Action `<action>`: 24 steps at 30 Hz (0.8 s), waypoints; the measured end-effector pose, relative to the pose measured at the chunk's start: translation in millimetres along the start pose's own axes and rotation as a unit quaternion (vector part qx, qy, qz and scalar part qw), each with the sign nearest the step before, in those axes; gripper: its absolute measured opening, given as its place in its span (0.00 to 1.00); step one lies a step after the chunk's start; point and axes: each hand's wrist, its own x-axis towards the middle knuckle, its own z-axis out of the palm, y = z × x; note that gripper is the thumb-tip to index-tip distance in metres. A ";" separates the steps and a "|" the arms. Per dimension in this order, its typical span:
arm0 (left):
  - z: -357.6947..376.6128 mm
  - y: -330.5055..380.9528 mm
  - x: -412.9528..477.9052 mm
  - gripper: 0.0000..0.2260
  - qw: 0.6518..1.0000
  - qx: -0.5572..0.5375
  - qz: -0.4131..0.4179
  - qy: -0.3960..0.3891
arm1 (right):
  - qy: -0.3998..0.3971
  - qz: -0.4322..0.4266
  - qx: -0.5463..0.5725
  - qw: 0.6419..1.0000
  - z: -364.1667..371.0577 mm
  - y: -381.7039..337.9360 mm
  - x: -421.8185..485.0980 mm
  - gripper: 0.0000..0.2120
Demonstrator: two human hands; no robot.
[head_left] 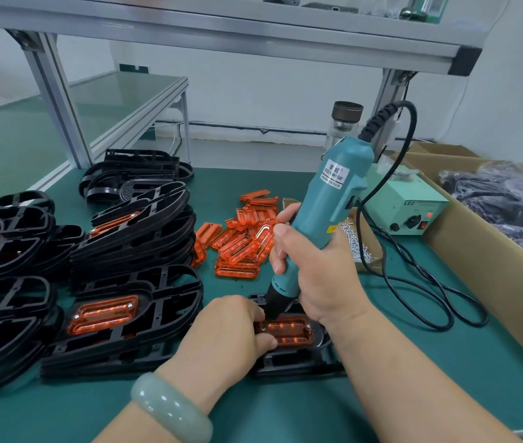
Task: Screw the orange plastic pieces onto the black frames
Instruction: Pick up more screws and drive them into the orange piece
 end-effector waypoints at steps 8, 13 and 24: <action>-1.4 -0.2 -0.8 0.14 1.000 -0.005 0.005 -0.005 | 0.013 0.000 -0.007 1.000 2.2 -1.7 -0.5 0.11; -0.8 -0.2 -1.0 0.16 1.000 -0.008 0.004 -0.007 | 0.029 0.004 0.000 1.000 3.8 -3.4 -2.1 0.09; -3.2 1.8 -0.6 0.18 1.000 0.002 0.000 -0.015 | 0.053 0.009 -0.017 0.998 8.4 -5.1 1.0 0.06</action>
